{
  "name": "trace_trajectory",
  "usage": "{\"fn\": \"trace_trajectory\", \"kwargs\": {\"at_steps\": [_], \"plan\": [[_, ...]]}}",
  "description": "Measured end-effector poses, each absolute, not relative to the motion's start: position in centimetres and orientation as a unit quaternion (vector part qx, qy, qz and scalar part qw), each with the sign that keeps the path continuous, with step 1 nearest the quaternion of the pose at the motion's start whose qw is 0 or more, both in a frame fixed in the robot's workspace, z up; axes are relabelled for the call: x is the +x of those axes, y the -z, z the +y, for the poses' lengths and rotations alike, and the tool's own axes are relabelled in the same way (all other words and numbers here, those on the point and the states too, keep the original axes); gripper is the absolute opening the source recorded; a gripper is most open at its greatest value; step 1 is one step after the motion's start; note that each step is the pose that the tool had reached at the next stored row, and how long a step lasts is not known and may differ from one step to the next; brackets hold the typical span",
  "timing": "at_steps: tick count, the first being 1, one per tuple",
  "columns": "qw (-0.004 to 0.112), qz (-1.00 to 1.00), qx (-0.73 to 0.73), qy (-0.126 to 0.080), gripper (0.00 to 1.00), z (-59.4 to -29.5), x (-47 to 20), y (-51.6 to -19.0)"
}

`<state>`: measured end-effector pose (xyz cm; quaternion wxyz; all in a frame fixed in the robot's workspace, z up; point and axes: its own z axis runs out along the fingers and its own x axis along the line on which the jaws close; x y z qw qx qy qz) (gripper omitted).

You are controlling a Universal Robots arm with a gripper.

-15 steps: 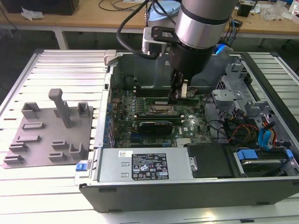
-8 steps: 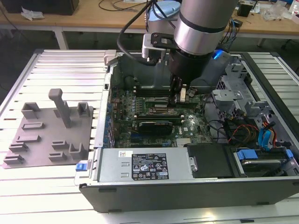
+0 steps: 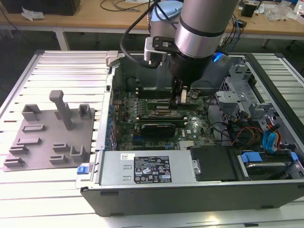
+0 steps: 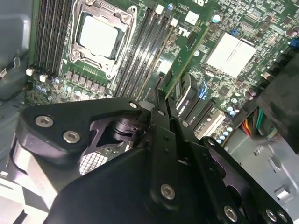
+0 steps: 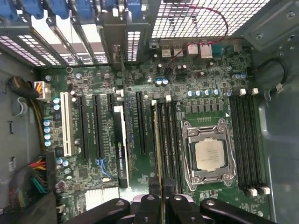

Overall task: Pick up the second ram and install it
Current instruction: 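Insert the second ram into the second slot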

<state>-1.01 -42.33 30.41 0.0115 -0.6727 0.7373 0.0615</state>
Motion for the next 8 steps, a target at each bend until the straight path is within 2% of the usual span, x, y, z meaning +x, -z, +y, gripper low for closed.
{"fn": "trace_trajectory", "kwargs": {"at_steps": [8], "plan": [[0.011,0.737,-0.673,-0.062,0.11,-42.3,-1.0,-28.6]]}}
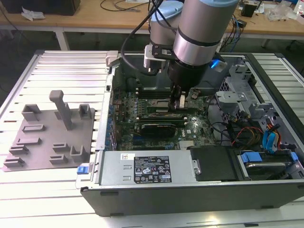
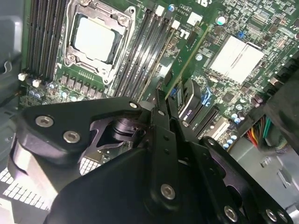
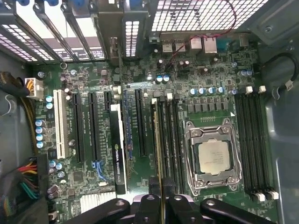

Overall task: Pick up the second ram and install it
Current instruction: 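Insert the second ram into the second slot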

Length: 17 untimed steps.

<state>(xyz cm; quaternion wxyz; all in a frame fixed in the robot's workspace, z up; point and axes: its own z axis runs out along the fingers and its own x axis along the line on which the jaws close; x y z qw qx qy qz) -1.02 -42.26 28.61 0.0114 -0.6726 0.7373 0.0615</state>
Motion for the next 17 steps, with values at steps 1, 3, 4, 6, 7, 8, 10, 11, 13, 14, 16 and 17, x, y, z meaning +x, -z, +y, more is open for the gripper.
{"fn": "trace_trajectory", "kwargs": {"at_steps": [1,3,4,6,7,8,10,11,13,14,16,17], "plan": [[0.011,0.737,-0.673,-0.061,0.11,-42.2,-1.0,-28.4],[0.011,0.737,-0.673,-0.061,0.11,-42.0,-1.0,-28.3],[0.011,0.737,-0.673,-0.061,0.11,-41.7,-1.0,-28.3],[0.011,0.737,-0.673,-0.061,0.11,-41.1,-1.0,-28.2],[0.011,0.737,-0.673,-0.061,0.11,-40.8,-1.0,-28.2],[0.011,0.737,-0.673,-0.061,0.11,-40.6,-1.0,-28.2],[0.011,0.737,-0.673,-0.061,0.11,-40.1,-1.0,-28.1],[0.011,0.737,-0.673,-0.061,0.11,-39.9,-1.0,-28.0],[0.011,0.737,-0.673,-0.061,0.11,-39.4,-1.0,-28.0],[0.011,0.737,-0.673,-0.061,0.11,-39.1,-1.2,-27.9],[0.011,0.737,-0.673,-0.061,0.11,-39.1,-1.4,-27.5],[0.011,0.737,-0.673,-0.062,0.11,-39.1,-1.5,-27.3]]}}
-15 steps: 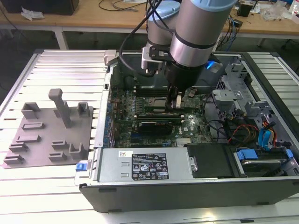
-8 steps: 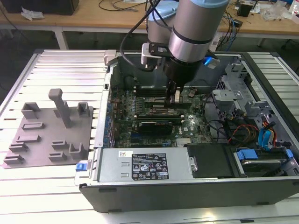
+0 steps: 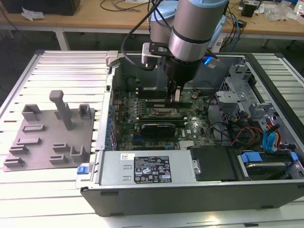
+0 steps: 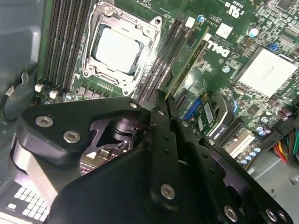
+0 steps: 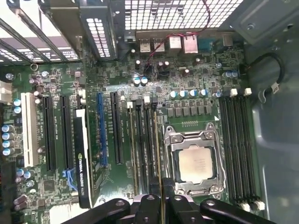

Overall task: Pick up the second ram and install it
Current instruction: 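Insert the second ram into the second slot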

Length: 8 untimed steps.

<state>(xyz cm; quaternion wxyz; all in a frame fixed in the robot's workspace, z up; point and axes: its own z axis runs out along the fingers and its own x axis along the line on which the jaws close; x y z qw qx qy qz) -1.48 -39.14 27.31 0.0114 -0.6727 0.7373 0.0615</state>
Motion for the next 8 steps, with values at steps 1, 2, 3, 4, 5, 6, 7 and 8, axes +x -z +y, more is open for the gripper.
{"fn": "trace_trajectory", "kwargs": {"at_steps": [1,2,3,4,5,6,7,8], "plan": [[0.011,0.737,-0.673,-0.061,0.11,-39.1,-1.6,-26.9],[0.011,0.737,-0.673,-0.061,0.11,-39.1,-1.8,-26.3],[0.011,0.737,-0.673,-0.061,0.11,-39.1,-1.9,-25.9],[0.011,0.737,-0.673,-0.062,0.11,-39.1,-2.0,-25.7],[0.011,0.737,-0.673,-0.062,0.11,-39.1,-2.0,-25.5],[0.011,0.737,-0.673,-0.061,0.11,-39.1,-2.1,-25.2],[0.011,0.737,-0.673,-0.062,0.11,-39.1,-2.2,-24.9],[0.011,0.737,-0.673,-0.062,0.11,-39.1,-2.4,-24.6]]}}
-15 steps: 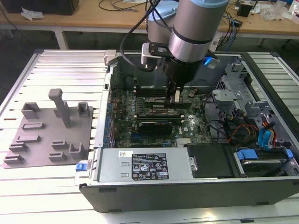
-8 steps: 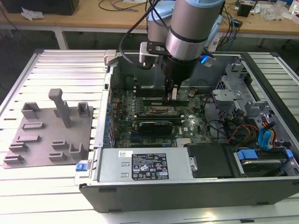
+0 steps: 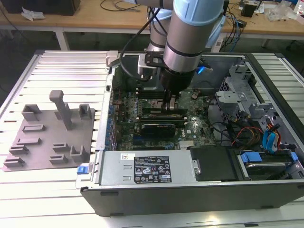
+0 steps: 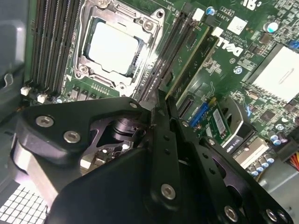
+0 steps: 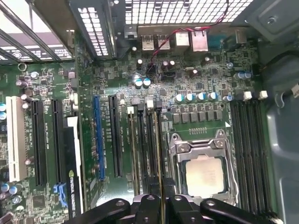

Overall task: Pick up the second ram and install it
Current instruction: 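Insert the second ram into the second slot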

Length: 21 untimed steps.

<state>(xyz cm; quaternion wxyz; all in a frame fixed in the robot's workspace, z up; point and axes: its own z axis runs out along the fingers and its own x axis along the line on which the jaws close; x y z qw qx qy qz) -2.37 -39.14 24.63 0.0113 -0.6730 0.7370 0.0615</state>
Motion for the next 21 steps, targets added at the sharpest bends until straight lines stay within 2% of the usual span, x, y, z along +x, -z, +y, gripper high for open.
{"fn": "trace_trajectory", "kwargs": {"at_steps": [7,21], "plan": [[0.011,0.734,-0.677,-0.061,0.11,-39.1,-2.4,-23.3],[0.009,0.733,-0.678,-0.06,0.11,-39.1,-2.6,-22.7]]}}
